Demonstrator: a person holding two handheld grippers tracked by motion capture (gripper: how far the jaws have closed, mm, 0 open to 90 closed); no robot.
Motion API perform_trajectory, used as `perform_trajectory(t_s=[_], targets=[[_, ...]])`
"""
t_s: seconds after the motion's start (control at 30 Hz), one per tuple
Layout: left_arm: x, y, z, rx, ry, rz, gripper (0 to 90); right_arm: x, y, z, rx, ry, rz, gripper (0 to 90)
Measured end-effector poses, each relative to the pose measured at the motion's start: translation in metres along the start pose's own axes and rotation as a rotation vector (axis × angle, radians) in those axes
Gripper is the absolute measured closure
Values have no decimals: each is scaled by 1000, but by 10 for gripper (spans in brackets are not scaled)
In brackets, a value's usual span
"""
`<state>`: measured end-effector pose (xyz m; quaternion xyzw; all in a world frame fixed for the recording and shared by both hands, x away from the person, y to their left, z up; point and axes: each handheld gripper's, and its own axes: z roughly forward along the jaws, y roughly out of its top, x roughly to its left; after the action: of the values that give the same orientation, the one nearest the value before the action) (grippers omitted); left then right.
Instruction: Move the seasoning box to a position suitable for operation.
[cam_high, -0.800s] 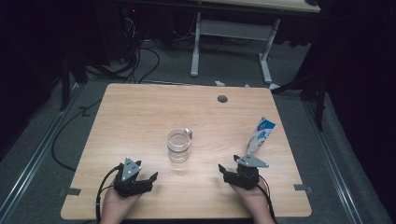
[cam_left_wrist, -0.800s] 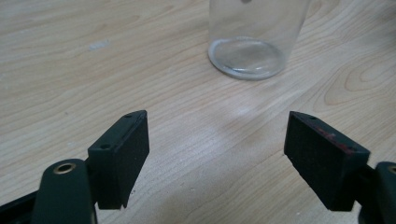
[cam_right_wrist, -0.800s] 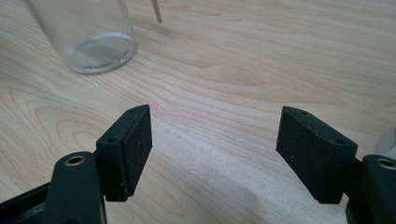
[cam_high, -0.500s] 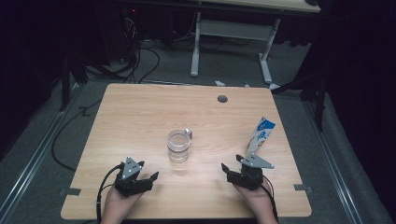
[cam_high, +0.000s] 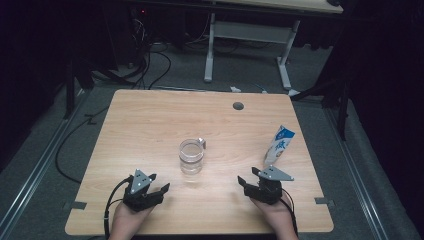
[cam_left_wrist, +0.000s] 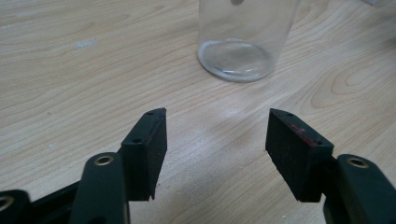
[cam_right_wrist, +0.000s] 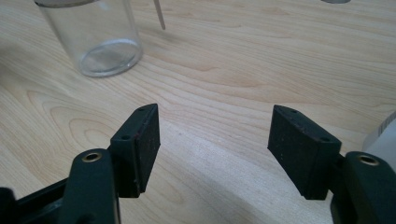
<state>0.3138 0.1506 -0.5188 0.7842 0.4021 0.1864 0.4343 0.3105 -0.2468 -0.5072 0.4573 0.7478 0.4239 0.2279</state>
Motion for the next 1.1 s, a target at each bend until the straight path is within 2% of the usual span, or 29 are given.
perform_trajectory(t_s=[0.13, 0.2, 0.37, 0.43, 0.5, 0.7, 0.83, 0.9, 1.03, 1.1], targets=[[0, 1, 2, 5, 6, 0, 435, -5, -1, -2, -4, 5, 26, 382], [0, 1, 3, 3, -1, -5, 441, -6, -2, -2, -2, 7, 24, 393], [2, 6, 5, -27, 16, -19, 471, -6, -3, 0, 11, 19, 17, 401], [2, 10, 6, -27, 11, -36, 496, -5, -3, 0, 13, 20, 15, 407], [3, 13, 7, -28, 20, -30, 502, -7, -2, -1, 10, 27, 13, 407], [6, 23, 12, -27, 21, -46, 539, -9, -1, -4, 1, 23, 23, 407], [8, 31, 16, -43, 13, -66, 554, -8, 0, -5, -6, 22, 18, 406], [8, 36, 19, -32, 26, -51, 554, -8, 0, -4, -1, 20, 20, 406], [9, 44, 23, -33, 28, -55, 551, -8, -1, -3, 5, 24, 23, 405], [8, 48, 25, -32, 32, -37, 551, -8, -1, -3, 5, 25, 20, 404]])
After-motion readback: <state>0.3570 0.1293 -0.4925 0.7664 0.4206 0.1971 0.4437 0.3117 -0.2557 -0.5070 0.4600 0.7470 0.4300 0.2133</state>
